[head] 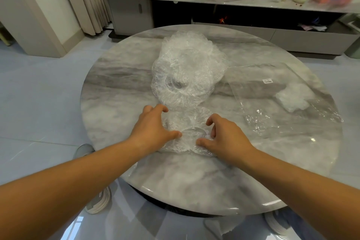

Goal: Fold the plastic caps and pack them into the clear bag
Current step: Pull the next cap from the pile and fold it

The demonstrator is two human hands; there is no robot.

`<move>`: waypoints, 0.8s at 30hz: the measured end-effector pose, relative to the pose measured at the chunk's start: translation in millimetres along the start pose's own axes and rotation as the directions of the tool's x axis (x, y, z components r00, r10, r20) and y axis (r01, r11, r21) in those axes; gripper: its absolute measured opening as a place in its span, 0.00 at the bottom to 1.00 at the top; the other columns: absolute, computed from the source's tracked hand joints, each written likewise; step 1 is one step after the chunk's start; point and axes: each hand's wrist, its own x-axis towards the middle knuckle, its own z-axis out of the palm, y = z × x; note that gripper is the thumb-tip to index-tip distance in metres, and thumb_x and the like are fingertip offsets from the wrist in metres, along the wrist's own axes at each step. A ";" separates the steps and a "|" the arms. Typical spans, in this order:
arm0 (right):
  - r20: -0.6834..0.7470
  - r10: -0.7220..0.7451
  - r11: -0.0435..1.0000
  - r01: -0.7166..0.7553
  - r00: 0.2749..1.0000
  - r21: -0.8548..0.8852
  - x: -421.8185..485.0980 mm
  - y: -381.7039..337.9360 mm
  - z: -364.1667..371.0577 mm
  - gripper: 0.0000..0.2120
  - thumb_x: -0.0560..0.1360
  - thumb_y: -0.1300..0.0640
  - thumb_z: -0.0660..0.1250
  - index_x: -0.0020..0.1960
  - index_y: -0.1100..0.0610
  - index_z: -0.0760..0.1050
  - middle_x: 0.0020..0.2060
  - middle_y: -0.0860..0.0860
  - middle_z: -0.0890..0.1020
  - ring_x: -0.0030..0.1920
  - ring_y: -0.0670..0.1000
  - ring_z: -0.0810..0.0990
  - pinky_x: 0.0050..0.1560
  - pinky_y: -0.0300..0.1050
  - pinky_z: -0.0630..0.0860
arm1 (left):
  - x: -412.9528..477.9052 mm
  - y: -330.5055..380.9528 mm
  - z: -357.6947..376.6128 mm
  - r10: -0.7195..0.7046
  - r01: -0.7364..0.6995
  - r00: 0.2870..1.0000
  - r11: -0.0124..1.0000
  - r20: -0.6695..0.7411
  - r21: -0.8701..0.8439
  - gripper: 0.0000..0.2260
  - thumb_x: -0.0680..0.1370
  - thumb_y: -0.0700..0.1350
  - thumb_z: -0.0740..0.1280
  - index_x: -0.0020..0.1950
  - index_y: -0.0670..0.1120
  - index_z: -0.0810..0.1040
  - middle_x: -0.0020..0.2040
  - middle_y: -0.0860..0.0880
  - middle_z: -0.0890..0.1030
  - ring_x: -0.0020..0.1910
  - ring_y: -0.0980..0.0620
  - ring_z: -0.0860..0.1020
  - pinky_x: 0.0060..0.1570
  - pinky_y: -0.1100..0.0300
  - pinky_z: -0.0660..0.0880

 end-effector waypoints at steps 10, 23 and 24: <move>-0.141 0.021 0.991 -0.002 0.990 0.133 15.9 2.2 -16.9 0.25 0.72 0.42 0.76 0.65 0.51 0.75 0.60 0.47 0.77 0.65 0.49 0.71 0.59 0.41 0.69 | 8.4 5.1 3.1 0.000 0.003 0.995 1.000 0.097 -0.022 0.40 0.66 0.58 0.80 0.73 0.52 0.67 0.51 0.55 0.75 0.49 0.55 0.77 0.53 0.58 0.76; 0.001 0.101 0.762 -0.078 0.995 0.643 35.3 -13.1 -20.6 0.06 0.73 0.57 0.78 0.48 0.55 0.83 0.37 0.49 0.80 0.36 0.44 0.77 0.36 0.30 0.74 | 11.3 -4.4 1.9 0.054 -0.037 0.988 0.993 0.147 -0.113 0.40 0.61 0.61 0.81 0.69 0.54 0.71 0.49 0.54 0.81 0.46 0.55 0.81 0.53 0.52 0.80; -0.006 0.075 0.771 -0.054 0.997 0.634 33.1 -14.4 -22.2 0.04 0.74 0.58 0.77 0.46 0.55 0.82 0.38 0.51 0.82 0.37 0.44 0.78 0.37 0.30 0.75 | 11.4 -5.5 2.2 0.060 -0.042 0.986 0.992 0.154 -0.122 0.37 0.61 0.62 0.81 0.66 0.55 0.72 0.48 0.54 0.82 0.45 0.55 0.82 0.52 0.51 0.80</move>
